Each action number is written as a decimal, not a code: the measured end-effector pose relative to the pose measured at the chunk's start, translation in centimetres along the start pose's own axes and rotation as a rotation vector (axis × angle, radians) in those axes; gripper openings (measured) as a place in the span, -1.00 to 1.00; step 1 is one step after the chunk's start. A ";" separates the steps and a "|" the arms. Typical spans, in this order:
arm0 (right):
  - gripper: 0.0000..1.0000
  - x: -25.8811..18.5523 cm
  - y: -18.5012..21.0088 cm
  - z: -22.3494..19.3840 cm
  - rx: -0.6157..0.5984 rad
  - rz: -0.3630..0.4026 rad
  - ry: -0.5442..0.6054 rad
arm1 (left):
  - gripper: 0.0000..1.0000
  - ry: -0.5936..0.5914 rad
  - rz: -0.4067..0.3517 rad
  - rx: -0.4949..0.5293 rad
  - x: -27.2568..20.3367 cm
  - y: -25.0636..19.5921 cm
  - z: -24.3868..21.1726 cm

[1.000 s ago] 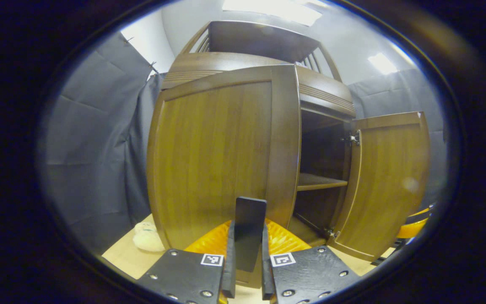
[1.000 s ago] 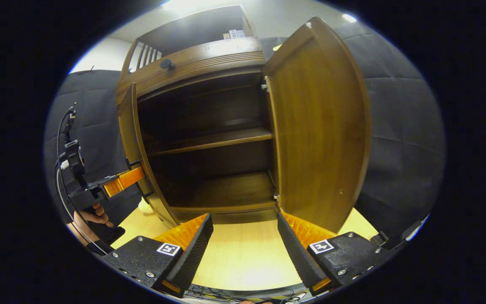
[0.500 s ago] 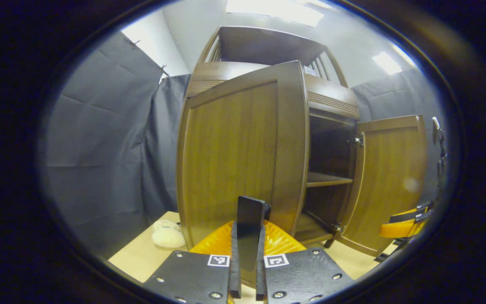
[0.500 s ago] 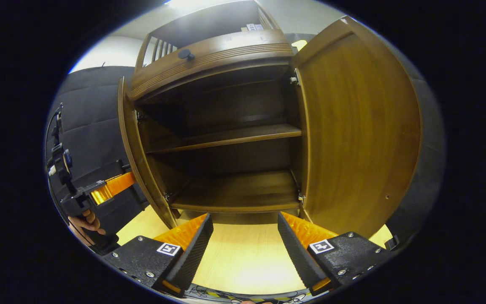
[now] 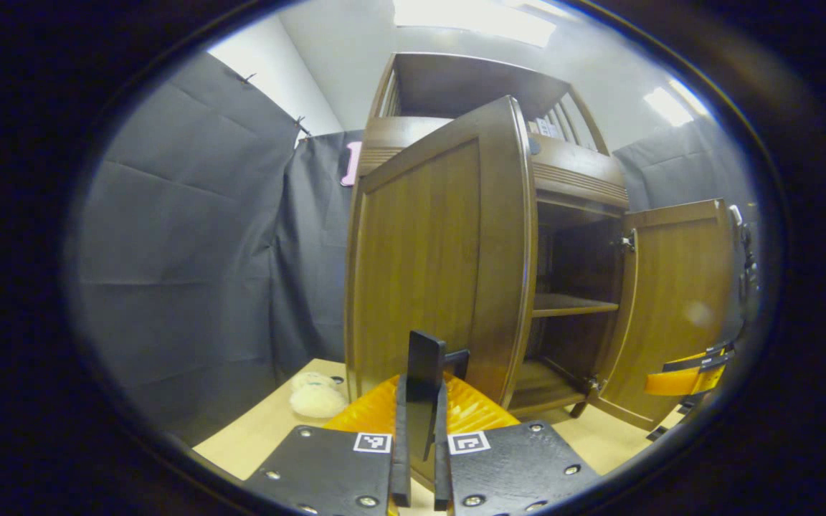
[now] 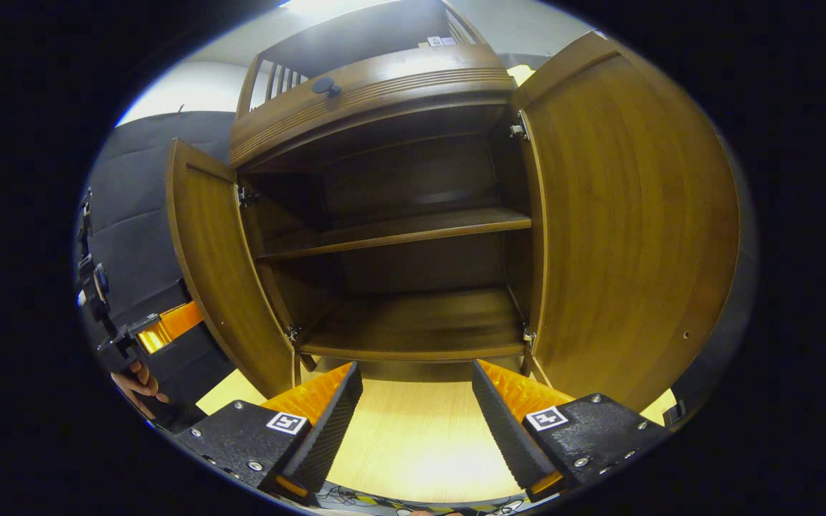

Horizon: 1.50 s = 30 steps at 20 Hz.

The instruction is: Open the right door of the double-door shoe cabinet with the right hand, and open the left door with the left hand.

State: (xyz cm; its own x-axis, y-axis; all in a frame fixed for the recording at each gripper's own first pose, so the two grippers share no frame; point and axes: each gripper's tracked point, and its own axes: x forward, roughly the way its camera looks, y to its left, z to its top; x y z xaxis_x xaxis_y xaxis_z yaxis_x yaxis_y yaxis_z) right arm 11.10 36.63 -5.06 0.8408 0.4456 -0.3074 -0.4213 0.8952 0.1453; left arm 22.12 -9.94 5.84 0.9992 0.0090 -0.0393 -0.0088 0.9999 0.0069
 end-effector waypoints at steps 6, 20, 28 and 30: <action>0.83 0.6 0.5 0.2 0.009 0.023 -0.002 | -0.88 -0.017 0.055 -0.011 -2.7 5.4 1.4; 0.82 1.4 -0.7 4.8 -0.074 -0.023 -0.044 | -0.96 0.074 -0.040 0.127 -3.3 17.7 1.0; 0.91 0.0 -2.8 5.9 -0.086 -0.070 -0.085 | -0.95 0.080 0.038 0.116 -6.0 19.5 0.6; 0.91 -0.3 -3.2 5.6 -0.084 -0.067 -0.089 | -0.95 0.083 0.069 0.115 -7.6 18.9 0.7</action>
State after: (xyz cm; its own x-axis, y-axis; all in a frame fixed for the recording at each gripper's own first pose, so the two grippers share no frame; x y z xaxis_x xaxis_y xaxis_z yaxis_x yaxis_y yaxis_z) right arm 14.06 33.65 -0.13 0.8933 0.3869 -0.2287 -0.3868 0.9210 0.0471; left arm 14.36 8.85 7.01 0.9896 0.0834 -0.1175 -0.0684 0.9896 0.1269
